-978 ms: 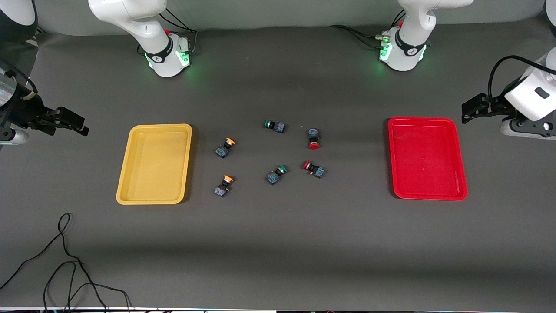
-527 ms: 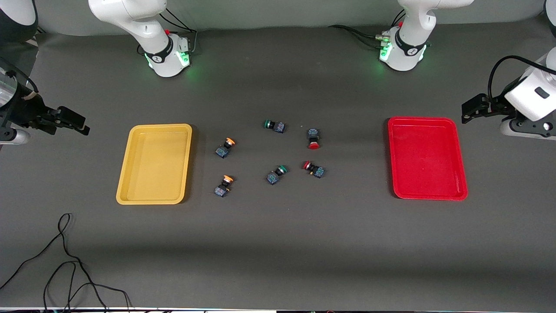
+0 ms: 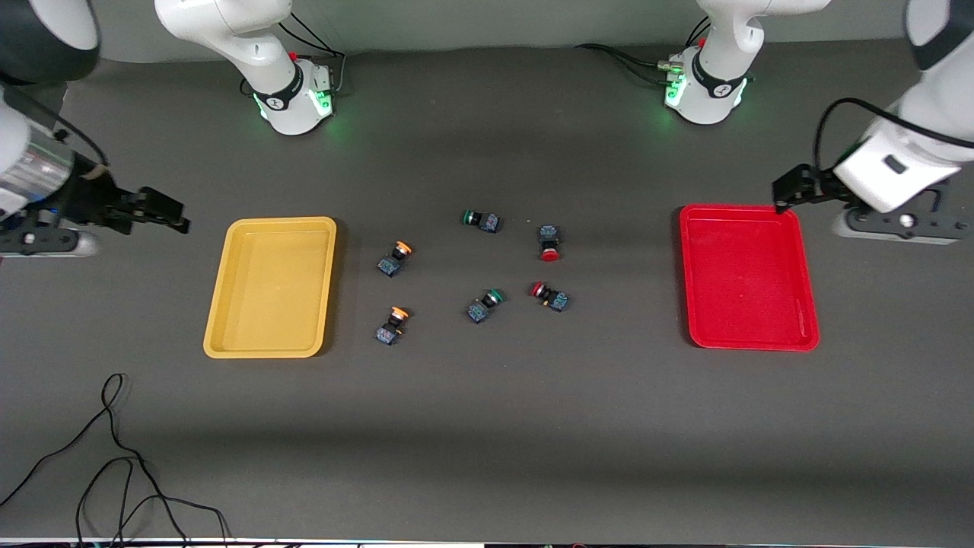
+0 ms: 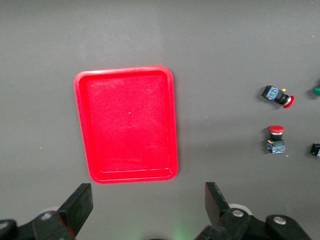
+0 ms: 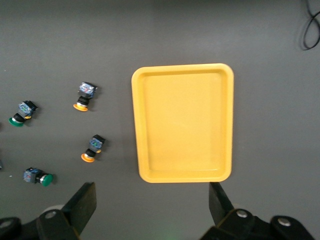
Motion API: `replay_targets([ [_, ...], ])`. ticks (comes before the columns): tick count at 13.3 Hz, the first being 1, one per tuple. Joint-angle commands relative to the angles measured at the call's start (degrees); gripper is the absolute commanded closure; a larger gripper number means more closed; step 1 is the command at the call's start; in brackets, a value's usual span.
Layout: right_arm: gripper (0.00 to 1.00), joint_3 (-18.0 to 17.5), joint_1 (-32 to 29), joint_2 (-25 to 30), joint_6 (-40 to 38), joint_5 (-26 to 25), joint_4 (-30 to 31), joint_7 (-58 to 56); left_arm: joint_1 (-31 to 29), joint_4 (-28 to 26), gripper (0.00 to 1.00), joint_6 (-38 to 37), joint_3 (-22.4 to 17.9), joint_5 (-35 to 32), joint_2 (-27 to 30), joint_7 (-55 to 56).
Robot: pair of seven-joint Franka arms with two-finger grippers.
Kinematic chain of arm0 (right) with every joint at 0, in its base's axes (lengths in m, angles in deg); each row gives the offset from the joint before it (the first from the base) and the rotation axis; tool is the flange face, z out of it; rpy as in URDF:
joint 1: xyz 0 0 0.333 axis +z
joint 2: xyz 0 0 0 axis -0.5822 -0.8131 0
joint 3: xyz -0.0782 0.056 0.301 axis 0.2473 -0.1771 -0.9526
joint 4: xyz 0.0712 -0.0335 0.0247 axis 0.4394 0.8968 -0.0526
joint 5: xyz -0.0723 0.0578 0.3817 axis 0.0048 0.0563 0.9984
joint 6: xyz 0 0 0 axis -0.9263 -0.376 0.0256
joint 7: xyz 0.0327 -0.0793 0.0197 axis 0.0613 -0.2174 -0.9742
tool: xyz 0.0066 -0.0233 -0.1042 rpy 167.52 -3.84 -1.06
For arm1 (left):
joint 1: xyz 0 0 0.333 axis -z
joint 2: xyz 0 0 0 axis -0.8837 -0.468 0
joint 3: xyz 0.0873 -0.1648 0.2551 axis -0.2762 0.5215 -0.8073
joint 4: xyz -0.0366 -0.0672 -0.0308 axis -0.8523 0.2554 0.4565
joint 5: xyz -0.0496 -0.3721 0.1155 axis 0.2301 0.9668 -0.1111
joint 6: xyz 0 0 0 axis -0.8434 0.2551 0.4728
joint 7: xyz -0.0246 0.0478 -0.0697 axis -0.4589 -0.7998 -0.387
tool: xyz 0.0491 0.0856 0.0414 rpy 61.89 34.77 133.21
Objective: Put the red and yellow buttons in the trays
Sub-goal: 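Reach the orange button with the right gripper while the left gripper reaches red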
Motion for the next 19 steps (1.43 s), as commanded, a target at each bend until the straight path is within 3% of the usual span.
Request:
replay_targets([
  [1,0.00,0.17,5.31,-2.54,0.17,0.77,-0.71,8.00,0.59,-2.15,0.00,0.96,3.83,0.14,1.51,6.99],
  [4,0.00,0.17,11.90,-7.63,2.62,1.03,-0.10,16.98,0.68,-5.49,0.00,4.38,11.82,0.14,1.69,15.43],
  [7,0.00,0.17,16.92,-11.16,9.63,2.17,4.89,26.46,3.13,-8.39,0.00,9.83,16.32,0.58,1.51,22.90],
  [10,0.00,0.26,20.61,-11.17,23.50,6.38,17.00,31.76,10.07,-9.37,0.00,13.62,16.59,1.98,0.90,28.97],
  [14,0.00,0.26,24.74,-12.75,38.63,6.48,28.00,39.23,14.65,-10.85,0.00,17.92,16.59,3.48,-1.64,30.30],
  [17,0.00,0.26,26.06,-17.74,43.48,6.57,29.35,43.35,17.11,-16.99,0.00,27.30,16.59,3.31,-5.32,31.62],
  [19,0.00,0.17,26.59,-21.35,47.53,6.65,29.61,45.47,18.43,-18.24,0.00,31.54,16.42,2.34,-10.06,32.32],
])
